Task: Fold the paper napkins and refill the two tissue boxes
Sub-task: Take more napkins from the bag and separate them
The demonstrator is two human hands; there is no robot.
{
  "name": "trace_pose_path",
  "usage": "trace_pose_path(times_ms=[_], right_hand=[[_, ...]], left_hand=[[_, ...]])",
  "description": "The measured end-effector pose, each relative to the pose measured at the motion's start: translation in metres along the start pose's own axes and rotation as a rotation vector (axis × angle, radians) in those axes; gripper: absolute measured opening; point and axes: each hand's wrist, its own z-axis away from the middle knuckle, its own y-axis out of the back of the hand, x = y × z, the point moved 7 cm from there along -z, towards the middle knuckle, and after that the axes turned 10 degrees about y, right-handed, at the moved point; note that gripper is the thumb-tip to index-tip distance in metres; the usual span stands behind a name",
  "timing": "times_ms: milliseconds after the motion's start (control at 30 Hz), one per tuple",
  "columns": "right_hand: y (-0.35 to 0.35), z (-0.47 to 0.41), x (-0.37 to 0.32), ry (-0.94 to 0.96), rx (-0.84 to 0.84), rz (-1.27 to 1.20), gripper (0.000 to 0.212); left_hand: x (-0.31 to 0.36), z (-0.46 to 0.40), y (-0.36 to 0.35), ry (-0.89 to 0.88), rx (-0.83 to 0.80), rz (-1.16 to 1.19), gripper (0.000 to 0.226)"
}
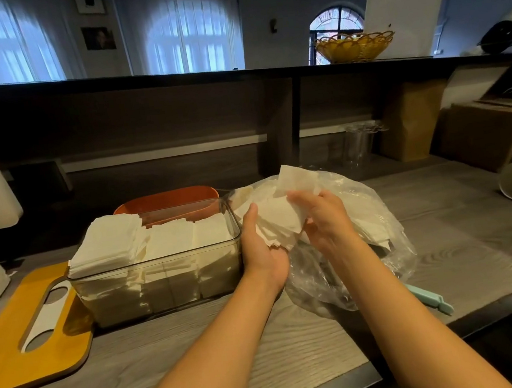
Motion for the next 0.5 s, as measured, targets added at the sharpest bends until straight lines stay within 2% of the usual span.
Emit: trace_pose_path(times_ms=[67,233,333,500], right_hand=[[0.005,-0.003,-0.009,0.042,0.047,-0.091,0.031],[0.02,-0.005,-0.022,0.179,0.177,-0.171,0.013],[0.018,-0.002,-0.01,0.154,0.233,-0.081,0.012],[0.001,0.007,0.01,0.049,0.234,-0.028,0.014]], left_hand=[[-0.002,-0.002,0.002,0.02,0.051,-0.014,0.031],[-0.004,-0.008,0.011,0.031,0.174,-0.011,0.03],[-0.006,-0.008,0.008,0.043,0.138,-0.018,0.037],[-0.003,-0.002,-0.004,-0.007,0.021,-0.179,0.061]])
